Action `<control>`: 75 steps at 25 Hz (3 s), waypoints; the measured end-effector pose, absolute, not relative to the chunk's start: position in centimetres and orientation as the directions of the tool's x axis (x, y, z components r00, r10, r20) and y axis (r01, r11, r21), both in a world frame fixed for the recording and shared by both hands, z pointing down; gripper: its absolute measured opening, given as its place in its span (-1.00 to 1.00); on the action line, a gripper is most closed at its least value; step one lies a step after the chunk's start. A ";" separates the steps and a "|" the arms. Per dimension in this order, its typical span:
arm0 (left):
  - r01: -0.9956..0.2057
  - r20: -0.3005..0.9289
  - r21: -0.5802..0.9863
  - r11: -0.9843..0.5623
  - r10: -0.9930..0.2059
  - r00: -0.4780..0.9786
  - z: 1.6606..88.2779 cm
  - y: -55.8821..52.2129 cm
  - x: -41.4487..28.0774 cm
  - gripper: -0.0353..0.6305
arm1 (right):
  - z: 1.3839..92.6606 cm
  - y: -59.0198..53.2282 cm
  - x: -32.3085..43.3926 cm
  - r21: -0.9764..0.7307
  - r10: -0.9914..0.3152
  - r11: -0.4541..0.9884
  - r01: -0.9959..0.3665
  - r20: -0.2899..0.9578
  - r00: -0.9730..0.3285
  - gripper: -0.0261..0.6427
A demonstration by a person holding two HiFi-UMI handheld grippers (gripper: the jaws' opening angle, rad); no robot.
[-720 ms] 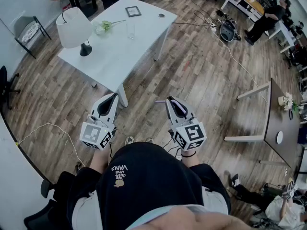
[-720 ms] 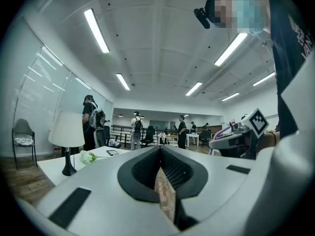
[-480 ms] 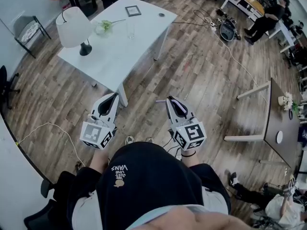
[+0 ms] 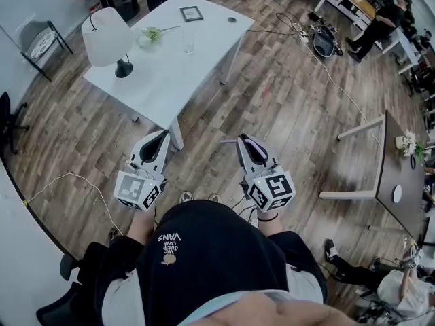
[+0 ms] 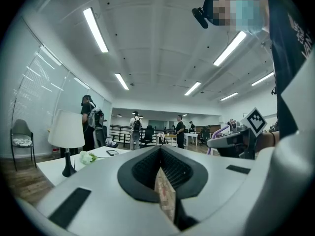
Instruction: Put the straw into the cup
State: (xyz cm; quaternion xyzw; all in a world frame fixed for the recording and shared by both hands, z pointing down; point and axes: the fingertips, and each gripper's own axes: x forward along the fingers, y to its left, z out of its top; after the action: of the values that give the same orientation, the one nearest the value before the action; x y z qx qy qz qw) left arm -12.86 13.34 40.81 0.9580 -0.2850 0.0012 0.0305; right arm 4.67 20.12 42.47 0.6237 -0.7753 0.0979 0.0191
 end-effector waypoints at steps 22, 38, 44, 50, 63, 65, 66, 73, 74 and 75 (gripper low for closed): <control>-0.474 0.044 0.083 -0.877 -0.472 0.881 42.8 10.3 -14.0 -0.86 | 43.5 17.9 2.5 -0.128 -0.971 0.145 -0.981 0.170 -0.166 -0.80; -0.580 0.028 0.084 -0.811 -0.579 0.815 42.1 5.1 -7.7 -0.86 | 42.9 10.3 9.2 -0.124 -0.943 0.285 -0.951 0.144 -0.301 -0.80; -0.628 0.030 0.078 -0.774 -0.628 0.778 42.2 3.5 -5.9 -0.86 | 43.0 8.0 11.2 -0.119 -0.924 0.341 -0.932 0.139 -0.356 -0.80; -0.653 0.036 0.069 -0.754 -0.653 0.757 42.7 2.8 -4.5 -0.86 | 43.5 6.4 13.0 -0.120 -0.914 0.369 -0.922 0.135 -0.383 -0.80; -0.659 0.047 0.088 -0.747 -0.658 0.751 43.3 -5.3 -3.4 -0.86 | 43.8 -1.4 14.2 -0.130 -0.912 0.367 -0.921 0.145 -0.384 -0.80; -0.651 0.037 0.089 -0.754 -0.650 0.759 43.0 -7.3 -3.2 -0.86 | 43.4 -3.3 14.2 -0.123 -0.914 0.365 -0.923 0.141 -0.380 -0.80; -0.646 0.033 0.089 -0.758 -0.646 0.762 42.8 -8.2 -3.0 -0.86 | 43.1 -4.3 14.2 -0.121 -0.915 0.363 -0.924 0.138 -0.378 -0.80; -0.626 0.019 0.085 -0.775 -0.627 0.779 42.0 -14.1 -2.8 -0.86 | 42.0 -9.9 13.7 -0.103 -0.923 0.354 -0.930 0.125 -0.365 -0.80; -0.623 0.018 0.085 -0.778 -0.624 0.782 42.0 -14.8 -3.0 -0.86 | 42.0 -10.6 13.5 -0.102 -0.924 0.351 -0.931 0.125 -0.362 -0.80; -0.619 0.018 0.086 -0.780 -0.620 0.784 42.0 -15.5 -3.2 -0.86 | 41.9 -11.3 13.3 -0.101 -0.925 0.349 -0.932 0.125 -0.359 -0.80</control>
State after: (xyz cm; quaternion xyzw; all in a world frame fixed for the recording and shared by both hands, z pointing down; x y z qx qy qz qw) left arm -3.18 -15.50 42.03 0.9435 -0.3285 -0.0056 0.0434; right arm 13.28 -11.33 41.94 0.5655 -0.8208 0.0771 0.0227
